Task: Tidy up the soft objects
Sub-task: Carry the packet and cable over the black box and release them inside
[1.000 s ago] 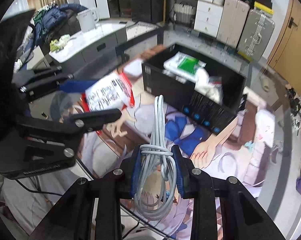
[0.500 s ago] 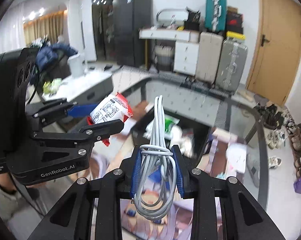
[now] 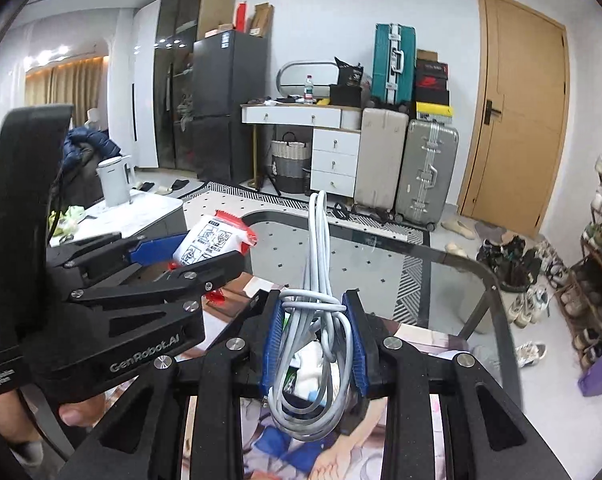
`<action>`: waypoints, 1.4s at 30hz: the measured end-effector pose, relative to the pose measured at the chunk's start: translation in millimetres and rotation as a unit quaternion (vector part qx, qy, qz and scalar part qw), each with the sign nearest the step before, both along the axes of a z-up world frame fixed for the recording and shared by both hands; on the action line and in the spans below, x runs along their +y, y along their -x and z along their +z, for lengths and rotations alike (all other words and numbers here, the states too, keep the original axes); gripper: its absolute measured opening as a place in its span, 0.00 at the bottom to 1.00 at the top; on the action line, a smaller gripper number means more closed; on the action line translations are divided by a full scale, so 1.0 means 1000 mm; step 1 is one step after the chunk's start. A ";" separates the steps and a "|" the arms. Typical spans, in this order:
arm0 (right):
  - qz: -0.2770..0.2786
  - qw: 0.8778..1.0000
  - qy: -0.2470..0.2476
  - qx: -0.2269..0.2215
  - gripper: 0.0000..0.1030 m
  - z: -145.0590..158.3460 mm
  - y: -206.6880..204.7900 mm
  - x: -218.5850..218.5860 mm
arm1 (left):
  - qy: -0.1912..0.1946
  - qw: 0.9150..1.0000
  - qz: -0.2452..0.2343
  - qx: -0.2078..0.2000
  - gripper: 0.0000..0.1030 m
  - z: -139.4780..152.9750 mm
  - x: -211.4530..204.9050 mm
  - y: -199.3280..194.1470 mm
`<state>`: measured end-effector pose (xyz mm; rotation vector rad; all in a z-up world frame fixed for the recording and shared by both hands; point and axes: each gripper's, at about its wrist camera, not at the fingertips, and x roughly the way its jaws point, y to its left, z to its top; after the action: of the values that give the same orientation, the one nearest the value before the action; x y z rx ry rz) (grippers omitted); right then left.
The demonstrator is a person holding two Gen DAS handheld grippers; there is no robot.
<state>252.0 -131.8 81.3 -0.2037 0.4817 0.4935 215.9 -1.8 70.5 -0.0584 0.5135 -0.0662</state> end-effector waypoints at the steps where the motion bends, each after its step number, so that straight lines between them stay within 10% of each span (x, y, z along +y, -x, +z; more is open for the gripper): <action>1: -0.005 1.000 -0.003 0.001 0.29 -0.004 -0.008 0.000 | 0.006 1.000 0.007 0.008 0.44 -0.006 0.003 -0.009; 32: -0.010 0.987 0.003 0.160 0.29 -0.120 -0.113 -0.008 | 0.018 0.991 -0.020 0.134 0.45 -0.092 -0.015 -0.070; 42: -0.023 0.986 -0.032 0.161 0.57 -0.105 -0.104 -0.020 | 0.055 0.988 -0.037 0.138 0.63 -0.092 -0.002 -0.068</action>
<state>355.8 -151.6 -23.3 -0.0496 0.7838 0.4976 283.9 -3.9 -21.7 -0.1577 0.7893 -0.1614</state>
